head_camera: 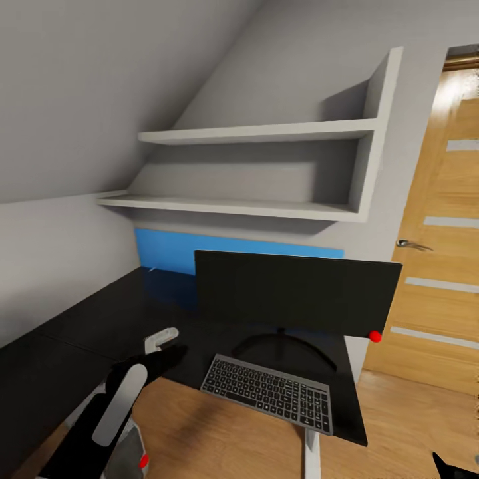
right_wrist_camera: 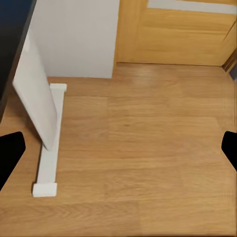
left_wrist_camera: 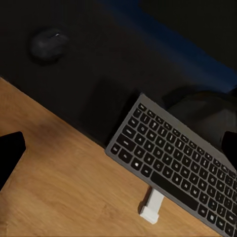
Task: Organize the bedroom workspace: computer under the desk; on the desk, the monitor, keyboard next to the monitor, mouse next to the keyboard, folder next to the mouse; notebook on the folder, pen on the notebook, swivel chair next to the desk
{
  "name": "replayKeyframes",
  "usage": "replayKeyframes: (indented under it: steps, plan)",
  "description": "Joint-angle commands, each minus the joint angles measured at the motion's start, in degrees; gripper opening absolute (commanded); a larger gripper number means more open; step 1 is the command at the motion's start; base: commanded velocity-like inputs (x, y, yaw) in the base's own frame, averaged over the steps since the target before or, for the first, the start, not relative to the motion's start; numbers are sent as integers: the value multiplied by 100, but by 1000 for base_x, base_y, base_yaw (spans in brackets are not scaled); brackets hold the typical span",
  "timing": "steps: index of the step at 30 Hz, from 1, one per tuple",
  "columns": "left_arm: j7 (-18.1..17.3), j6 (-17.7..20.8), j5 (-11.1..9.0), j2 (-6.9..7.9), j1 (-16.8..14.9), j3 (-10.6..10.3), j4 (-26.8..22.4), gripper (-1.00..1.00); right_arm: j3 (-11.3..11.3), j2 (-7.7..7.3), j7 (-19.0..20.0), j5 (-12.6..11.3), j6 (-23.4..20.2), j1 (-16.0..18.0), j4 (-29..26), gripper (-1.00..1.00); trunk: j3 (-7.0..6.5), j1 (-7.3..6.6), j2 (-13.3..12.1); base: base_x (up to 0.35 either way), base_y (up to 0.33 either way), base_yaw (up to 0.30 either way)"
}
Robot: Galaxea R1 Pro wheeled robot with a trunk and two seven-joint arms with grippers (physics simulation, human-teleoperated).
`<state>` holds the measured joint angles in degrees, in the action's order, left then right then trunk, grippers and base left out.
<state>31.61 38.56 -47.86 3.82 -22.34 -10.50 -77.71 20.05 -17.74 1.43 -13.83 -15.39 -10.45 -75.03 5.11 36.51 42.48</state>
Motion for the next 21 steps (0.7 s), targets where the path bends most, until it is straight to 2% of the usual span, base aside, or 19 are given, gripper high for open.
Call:
replayKeyframes:
  steps: [1,4,6,7,8,9,10,15,21]
  plan:
    - [60,24,-35,73,-20,-16,-12,100,7,3,15,-31,-32,-1,-11,100,9,2,7,34,14,-85]
    - [37,358,123,392,-171,-19,-1,100,7,19,15,-6,-33,-7,-11,100,9,2,7,16,7,-40]
    - [36,418,167,442,-209,-23,39,100,7,24,15,-1,-34,-11,-11,100,9,2,7,6,3,-16]
    - [35,452,287,473,-234,-28,97,100,7,28,15,3,-32,-14,-8,100,9,2,7,4,2,-9]
    - [28,464,382,481,-244,-30,129,100,7,29,15,5,-31,-15,-7,100,9,2,7,3,1,-7]
    - [12,476,714,478,-261,-36,231,100,7,31,11,8,-32,-17,-5,100,9,2,7,1,1,-4]
    - [6,470,874,469,-268,-30,289,100,7,32,6,8,-33,-17,3,100,9,2,7,1,0,-2]
    - [-7,366,1097,459,-278,-26,415,100,7,27,-1,14,-24,-13,119,100,9,2,7,10,7,-1]
    - [-137,298,1183,461,-273,-53,655,100,4,25,3,15,-17,-13,160,100,9,2,7,197,138,0]
